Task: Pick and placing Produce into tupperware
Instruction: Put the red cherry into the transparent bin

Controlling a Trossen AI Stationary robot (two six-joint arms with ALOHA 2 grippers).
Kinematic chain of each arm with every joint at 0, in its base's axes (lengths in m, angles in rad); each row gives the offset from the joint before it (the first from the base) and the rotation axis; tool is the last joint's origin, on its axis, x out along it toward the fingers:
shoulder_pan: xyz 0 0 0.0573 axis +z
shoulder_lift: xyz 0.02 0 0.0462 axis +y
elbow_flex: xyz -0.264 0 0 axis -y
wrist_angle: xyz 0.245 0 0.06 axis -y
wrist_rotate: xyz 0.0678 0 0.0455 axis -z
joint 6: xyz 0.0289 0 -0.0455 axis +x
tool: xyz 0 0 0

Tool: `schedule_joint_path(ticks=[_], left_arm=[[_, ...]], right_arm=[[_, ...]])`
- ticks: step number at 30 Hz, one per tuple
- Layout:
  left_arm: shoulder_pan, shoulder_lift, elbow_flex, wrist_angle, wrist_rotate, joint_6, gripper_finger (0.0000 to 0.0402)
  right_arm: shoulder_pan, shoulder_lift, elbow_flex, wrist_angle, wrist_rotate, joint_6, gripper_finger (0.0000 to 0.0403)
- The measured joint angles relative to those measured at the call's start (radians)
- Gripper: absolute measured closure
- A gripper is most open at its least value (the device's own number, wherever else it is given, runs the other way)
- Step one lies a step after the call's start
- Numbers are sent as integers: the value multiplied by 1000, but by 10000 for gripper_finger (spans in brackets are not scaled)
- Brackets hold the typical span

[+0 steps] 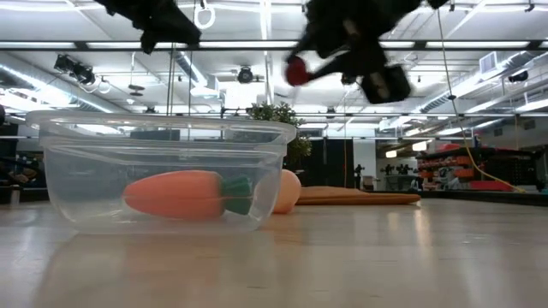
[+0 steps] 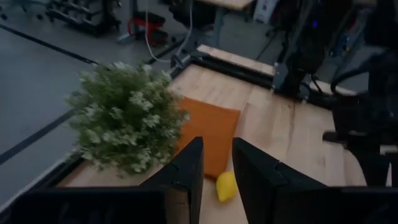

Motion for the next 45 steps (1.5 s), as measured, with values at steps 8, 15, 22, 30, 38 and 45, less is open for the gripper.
schedule_joint_path(ticks=[8, 15, 22, 30, 38, 45], left_arm=[[47, -114, 0, -51, 1, -1, 307], [69, -178, 0, -104, 1, 7, 312], [70, -221, 8, -175, 1, 17, 308], [70, -289, 57, -307, 0, 29, 317], [71, -364, 95, -335, -7, 38, 310], [71, -383, 95, -341, -7, 40, 315]], right_arm=[[-64, 17, 0, 172, -16, -65, 341], [-109, 93, 145, 219, -65, -184, 341], [-117, 304, 483, -106, -144, -472, 341], [-76, 379, 532, -285, -57, -677, 341], [-58, 444, 531, -307, -29, -741, 341], [-63, 476, 538, -322, -61, -790, 341]])
